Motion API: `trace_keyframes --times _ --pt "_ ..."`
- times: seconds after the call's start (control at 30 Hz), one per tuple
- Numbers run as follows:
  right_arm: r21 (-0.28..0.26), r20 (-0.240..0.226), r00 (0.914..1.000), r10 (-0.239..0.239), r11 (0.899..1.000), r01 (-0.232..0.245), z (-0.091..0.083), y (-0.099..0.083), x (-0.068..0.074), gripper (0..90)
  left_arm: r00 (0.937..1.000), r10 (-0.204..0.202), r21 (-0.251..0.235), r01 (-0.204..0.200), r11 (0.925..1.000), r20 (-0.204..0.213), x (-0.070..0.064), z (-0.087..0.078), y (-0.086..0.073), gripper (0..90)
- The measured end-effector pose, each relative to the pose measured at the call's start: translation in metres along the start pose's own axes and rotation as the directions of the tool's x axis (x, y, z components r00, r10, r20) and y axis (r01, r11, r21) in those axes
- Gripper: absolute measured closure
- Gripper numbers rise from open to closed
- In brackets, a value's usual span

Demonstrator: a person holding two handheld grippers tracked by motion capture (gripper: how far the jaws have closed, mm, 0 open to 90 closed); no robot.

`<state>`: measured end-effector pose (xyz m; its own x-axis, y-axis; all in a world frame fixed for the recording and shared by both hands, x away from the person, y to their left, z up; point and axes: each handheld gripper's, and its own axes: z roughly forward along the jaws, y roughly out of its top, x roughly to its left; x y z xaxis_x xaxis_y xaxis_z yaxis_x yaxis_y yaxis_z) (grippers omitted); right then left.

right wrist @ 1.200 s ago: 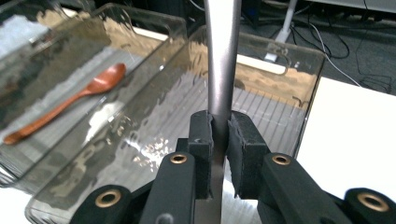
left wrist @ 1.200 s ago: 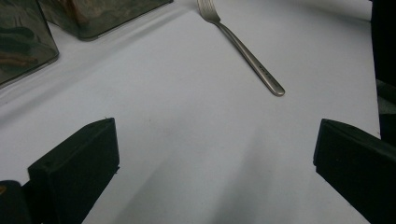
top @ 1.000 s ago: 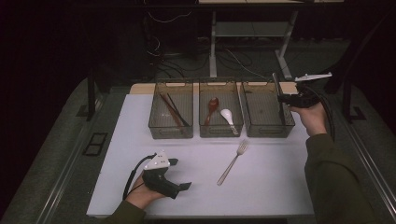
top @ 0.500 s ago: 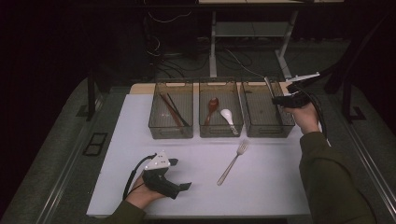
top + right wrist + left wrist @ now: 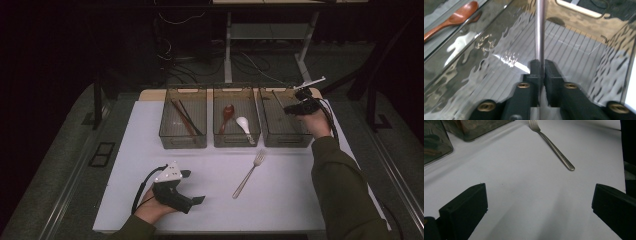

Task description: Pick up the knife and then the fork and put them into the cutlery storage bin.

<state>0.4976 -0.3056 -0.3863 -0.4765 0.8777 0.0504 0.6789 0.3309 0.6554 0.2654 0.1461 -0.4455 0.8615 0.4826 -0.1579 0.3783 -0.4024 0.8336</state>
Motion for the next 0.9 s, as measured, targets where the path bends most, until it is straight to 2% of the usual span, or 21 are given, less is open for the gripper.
trace_keyframes --times 0.07,0.13,0.33,0.43,0.53,0.7,0.8,0.9 --pt "-0.016 0.015 0.9999 0.007 1.000 -0.007 -0.001 0.002 0.000 81.8 1.0000 0.001 0.000 -0.001 1.0000 0.001 0.000 0.000 0.000 0.0" --pt "-0.032 -0.001 0.9999 0.010 0.999 -0.010 -0.004 0.003 -0.001 80.2 1.0000 0.001 -0.001 -0.001 1.0000 0.002 0.000 0.000 0.000 0.0" --pt "-0.080 -0.061 0.9964 0.059 0.995 -0.064 -0.016 0.002 -0.005 61.7 1.0000 0.002 0.004 -0.002 1.0000 0.003 -0.001 0.001 0.000 0.0" --pt "-0.094 -0.083 0.9947 0.060 0.993 -0.067 -0.023 -0.001 -0.004 54.5 1.0000 0.003 0.007 -0.003 1.0000 0.002 -0.001 0.002 0.000 0.0" --pt "-0.101 -0.094 0.9946 0.046 0.993 -0.055 -0.032 -0.003 0.000 50.0 1.0000 0.003 0.006 -0.003 1.0000 0.001 -0.001 0.002 0.000 0.0" --pt "-0.154 -0.138 0.9902 0.016 0.987 -0.037 -0.050 -0.009 0.010 45.4 1.0000 0.001 0.008 -0.001 1.0000 0.002 -0.001 0.002 0.000 0.0" --pt "-0.172 -0.142 0.9899 -0.009 0.985 -0.016 -0.059 -0.014 0.018 45.3 1.0000 0.000 0.008 0.000 1.0000 0.002 -0.001 0.002 0.000 0.0" --pt "-0.186 -0.172 0.9848 -0.026 0.983 -0.006 -0.067 -0.019 0.026 46.1 1.0000 -0.001 0.010 0.001 1.0000 0.002 -0.001 0.001 0.000 0.0"
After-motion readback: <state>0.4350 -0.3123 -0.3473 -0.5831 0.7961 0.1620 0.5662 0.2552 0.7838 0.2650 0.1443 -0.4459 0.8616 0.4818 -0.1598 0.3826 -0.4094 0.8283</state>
